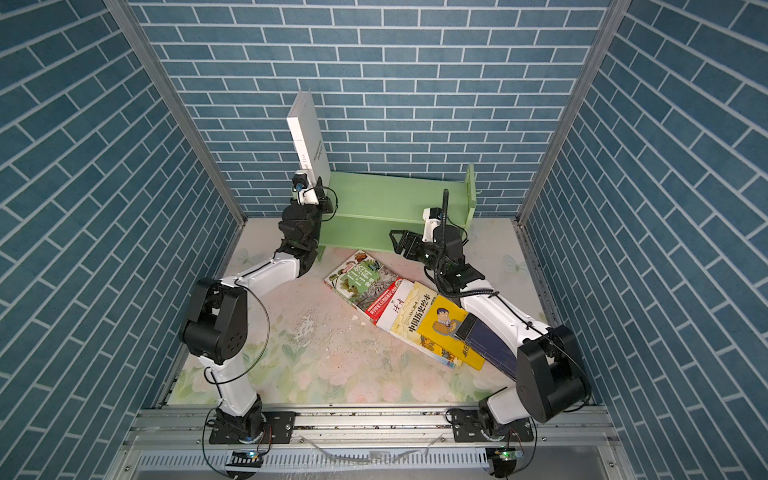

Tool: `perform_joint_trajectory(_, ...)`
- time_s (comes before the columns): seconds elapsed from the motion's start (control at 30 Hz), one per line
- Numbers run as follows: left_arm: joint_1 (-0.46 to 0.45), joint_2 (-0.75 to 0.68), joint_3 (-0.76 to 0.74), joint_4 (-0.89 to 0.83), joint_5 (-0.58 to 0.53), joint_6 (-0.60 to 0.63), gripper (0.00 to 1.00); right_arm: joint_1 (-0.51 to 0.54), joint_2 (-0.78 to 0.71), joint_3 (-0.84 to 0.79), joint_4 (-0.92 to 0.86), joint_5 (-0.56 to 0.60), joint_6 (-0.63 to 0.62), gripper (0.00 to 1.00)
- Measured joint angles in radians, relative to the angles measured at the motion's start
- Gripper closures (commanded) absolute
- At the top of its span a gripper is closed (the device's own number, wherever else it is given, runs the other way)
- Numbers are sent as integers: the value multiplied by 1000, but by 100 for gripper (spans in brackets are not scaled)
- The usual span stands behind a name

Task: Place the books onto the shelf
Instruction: 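Carry the upright white book with the left gripper toward the shelf's end, then lower the white book by the shelf with the left gripper while the right presses it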

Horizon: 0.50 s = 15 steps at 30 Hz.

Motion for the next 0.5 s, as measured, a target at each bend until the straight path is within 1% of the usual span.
perform_joint_trajectory(0.1, 0, -4, -5, 0, -5, 0, 74, 22, 4, 65, 0, 20, -20, 16)
perform_joint_trajectory(0.2, 0, -4, -5, -3, -12, 2, 71, 40, 49, 154, 43, 24, -35, 15)
perform_joint_trajectory(0.27, -1, -5, -6, -19, -20, 2, 68, 51, 112, 233, 91, 19, -38, 16)
perform_joint_trajectory(0.4, -1, -10, -13, -45, -37, 0, 63, 93, 282, 411, 155, -10, -38, 16)
perform_joint_trajectory(0.5, -1, -19, -24, -69, -60, -6, 56, 128, 381, 487, 170, -23, -42, 16)
